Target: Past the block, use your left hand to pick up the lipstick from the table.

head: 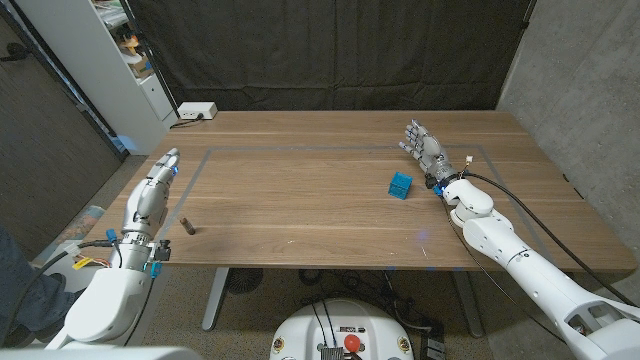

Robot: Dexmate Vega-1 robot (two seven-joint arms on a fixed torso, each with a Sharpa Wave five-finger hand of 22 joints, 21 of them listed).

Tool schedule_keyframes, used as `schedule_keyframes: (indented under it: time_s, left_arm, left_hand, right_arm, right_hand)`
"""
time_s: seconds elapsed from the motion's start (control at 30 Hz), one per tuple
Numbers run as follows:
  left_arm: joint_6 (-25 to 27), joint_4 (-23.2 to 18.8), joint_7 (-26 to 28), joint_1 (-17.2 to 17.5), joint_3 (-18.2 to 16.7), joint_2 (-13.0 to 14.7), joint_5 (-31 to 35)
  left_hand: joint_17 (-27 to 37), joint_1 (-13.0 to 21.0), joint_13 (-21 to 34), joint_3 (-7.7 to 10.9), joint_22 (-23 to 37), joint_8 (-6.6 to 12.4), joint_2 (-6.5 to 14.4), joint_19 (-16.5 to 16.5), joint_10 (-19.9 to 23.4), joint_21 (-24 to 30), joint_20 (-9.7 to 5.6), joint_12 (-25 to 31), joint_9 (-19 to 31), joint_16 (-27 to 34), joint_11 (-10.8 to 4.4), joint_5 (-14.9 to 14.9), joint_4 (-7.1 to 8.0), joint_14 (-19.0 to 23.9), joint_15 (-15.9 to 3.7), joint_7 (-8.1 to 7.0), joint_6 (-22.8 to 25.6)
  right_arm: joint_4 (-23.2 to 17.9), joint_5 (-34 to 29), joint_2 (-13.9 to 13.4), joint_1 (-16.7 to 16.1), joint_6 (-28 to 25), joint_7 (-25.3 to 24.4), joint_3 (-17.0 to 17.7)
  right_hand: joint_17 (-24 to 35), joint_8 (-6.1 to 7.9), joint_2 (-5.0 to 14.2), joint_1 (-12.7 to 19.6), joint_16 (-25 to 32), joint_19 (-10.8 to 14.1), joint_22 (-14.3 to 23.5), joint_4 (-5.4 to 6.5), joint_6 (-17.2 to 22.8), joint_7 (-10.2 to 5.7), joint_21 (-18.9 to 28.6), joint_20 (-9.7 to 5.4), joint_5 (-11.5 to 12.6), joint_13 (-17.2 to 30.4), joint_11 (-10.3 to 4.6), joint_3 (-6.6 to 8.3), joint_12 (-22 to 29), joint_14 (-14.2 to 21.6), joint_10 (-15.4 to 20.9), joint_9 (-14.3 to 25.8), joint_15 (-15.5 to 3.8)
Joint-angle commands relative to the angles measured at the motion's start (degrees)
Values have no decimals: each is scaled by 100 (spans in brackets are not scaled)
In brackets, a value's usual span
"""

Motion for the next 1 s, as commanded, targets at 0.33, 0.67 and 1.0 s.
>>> schedule_keyframes:
  time_s: [0.33, 0.67, 1.0]
  left_arm:
    - [258, -48, 100, 110, -268, -98, 56]
    - [304, -109, 117, 211, -448, -205, 91]
    - [360, -141, 96, 286, -553, -288, 132]
  left_hand:
    - [17, 69, 18, 1, 34, 10, 6, -35, 64, 19, 53, 26, 28, 23, 14, -22, -35, 15, -10, -14, 48]
    - [17, 91, 19, 2, 35, 6, 6, -36, 76, 21, 49, 27, 28, 20, 6, -31, -41, 11, -12, -20, 59]
    - [18, 109, 21, 2, 35, 4, 4, -37, 83, 23, 53, 26, 29, 23, 6, -38, -46, 24, -9, -18, 72]
  right_arm:
    - [166, -25, 61, 126, -5, 30, -36]
    - [263, -30, 107, 205, 10, 52, -49]
    - [275, -39, 126, 261, -2, 41, -51]
  right_hand:
    - [14, -8, 32, 33, 7, -18, 23, -46, 27, -36, 18, -8, 41, 18, -10, 16, 7, 7, -5, 35, 51]
    - [14, -8, 34, 33, 6, -19, 23, -51, 28, -36, 18, -6, 41, 18, -17, 15, 5, 5, -9, 35, 52]
    - [14, -9, 34, 31, 7, -17, 23, -56, 27, -36, 19, -8, 41, 17, -17, 13, 6, 7, -7, 35, 56]
